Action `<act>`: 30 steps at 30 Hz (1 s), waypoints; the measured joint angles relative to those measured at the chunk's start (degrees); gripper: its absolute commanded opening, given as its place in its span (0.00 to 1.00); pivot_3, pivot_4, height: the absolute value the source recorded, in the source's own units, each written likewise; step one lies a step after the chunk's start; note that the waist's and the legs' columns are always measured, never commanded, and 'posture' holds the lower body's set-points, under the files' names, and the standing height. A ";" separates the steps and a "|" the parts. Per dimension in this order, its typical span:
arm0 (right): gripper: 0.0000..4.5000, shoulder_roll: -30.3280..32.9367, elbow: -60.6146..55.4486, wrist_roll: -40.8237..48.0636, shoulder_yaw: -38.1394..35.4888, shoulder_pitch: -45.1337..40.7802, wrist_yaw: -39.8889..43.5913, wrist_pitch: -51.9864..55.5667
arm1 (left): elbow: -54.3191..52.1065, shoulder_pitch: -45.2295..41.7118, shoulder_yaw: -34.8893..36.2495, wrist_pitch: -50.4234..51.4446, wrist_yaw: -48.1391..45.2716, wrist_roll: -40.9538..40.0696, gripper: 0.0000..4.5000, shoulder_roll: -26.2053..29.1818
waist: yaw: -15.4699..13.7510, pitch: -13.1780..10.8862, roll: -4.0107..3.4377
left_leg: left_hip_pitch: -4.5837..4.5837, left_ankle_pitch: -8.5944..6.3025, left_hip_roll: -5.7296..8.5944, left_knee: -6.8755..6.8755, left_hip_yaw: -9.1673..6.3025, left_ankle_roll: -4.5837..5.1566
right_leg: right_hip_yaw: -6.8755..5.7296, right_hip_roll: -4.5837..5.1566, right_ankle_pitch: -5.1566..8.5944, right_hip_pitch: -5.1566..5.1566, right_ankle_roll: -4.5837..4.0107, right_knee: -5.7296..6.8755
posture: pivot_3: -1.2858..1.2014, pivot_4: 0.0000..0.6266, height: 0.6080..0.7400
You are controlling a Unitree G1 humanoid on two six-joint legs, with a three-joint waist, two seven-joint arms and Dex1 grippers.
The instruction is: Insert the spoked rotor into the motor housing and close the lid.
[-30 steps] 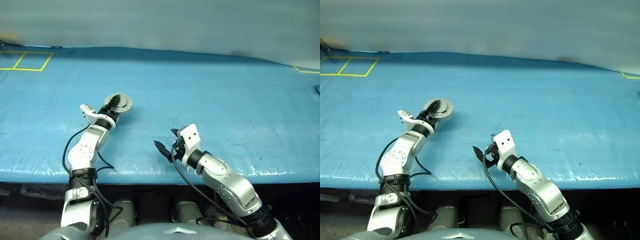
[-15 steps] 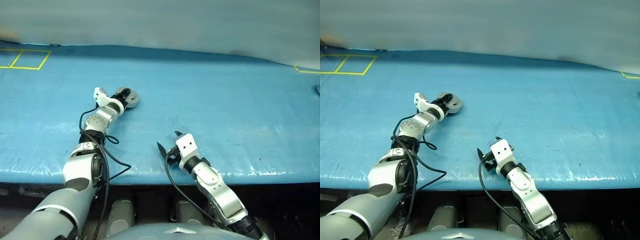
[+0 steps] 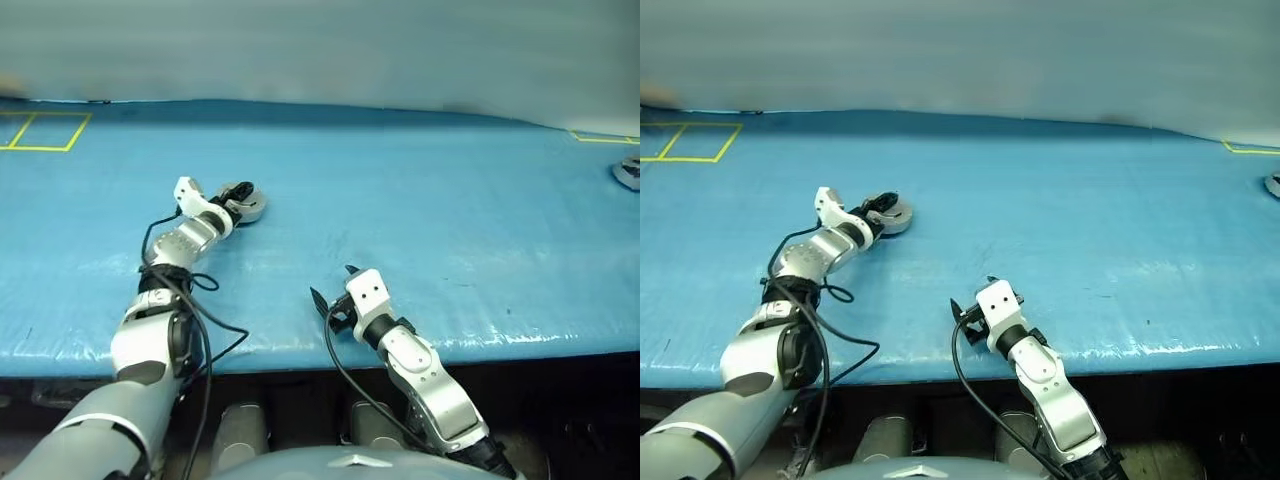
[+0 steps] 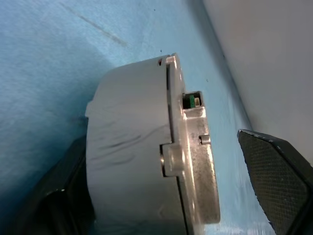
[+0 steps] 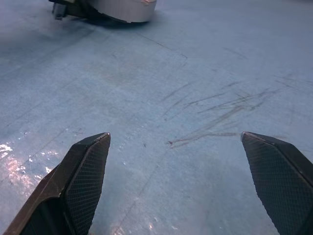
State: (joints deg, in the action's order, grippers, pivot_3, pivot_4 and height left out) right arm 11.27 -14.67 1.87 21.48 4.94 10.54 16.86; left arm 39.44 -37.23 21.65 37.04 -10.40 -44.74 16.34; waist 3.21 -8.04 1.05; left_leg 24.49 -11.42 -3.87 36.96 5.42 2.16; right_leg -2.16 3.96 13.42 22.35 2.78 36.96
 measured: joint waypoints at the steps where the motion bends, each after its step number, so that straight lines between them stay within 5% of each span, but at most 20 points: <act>1: 1.00 -0.08 0.04 0.02 -0.18 -0.06 0.31 0.12 | -5.05 3.59 -1.04 1.32 0.01 0.65 0.99 0.42 | 0.40 0.38 -0.13 | -0.11 -0.13 -0.09 -0.08 0.00 -0.24 | 0.03 0.00 0.08 0.00 -0.14 0.06 | 0.52 0.24 1.00; 7: 1.00 -0.86 0.29 0.30 -0.94 -1.17 2.22 1.20 | -33.13 24.88 -9.66 4.68 -1.96 5.90 0.99 5.95 | 0.59 1.04 -0.35 | -1.00 -0.19 0.02 -0.74 -0.02 -0.52 | 0.46 0.20 0.23 -0.35 -0.39 0.01 | 0.52 0.24 1.00; 14: 1.00 -2.02 0.67 0.82 -2.52 -1.70 3.74 0.87 | -51.86 44.24 -18.80 -10.46 -5.43 21.61 0.99 8.03 | -1.12 1.12 -0.44 | -0.31 -0.15 0.19 -1.08 0.02 -0.64 | 0.51 0.59 0.29 0.53 -0.61 -0.04 | 0.52 0.24 1.00; 23: 1.00 -4.01 0.38 1.96 -4.86 0.61 4.06 -3.48 | -53.59 49.03 -24.17 -33.46 -0.83 39.75 0.99 3.31 | -2.62 1.04 -0.28 | 0.85 -0.17 0.29 -0.94 -0.12 -0.54 | 0.10 0.61 0.26 1.43 -0.66 -0.14 | 0.52 0.24 1.00; 30: 1.00 -4.45 -0.33 0.21 -5.04 4.18 2.56 -8.87 | -51.75 46.93 -24.70 -37.83 -1.43 41.40 0.99 -0.48 | -2.61 1.00 -0.24 | 0.84 0.01 0.29 -0.79 -0.24 -0.21 | -0.09 0.25 0.28 1.32 -0.59 -0.08 | 0.52 0.24 1.00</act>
State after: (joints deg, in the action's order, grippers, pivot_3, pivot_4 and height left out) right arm 6.83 -15.01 2.08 16.45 9.13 13.10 8.00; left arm -12.31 9.70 -3.06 -0.79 -11.82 -3.34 15.85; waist 0.60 -7.04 0.81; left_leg 25.33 -11.41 -3.58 36.17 5.18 1.95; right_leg -2.25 4.20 13.70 23.67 2.19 36.88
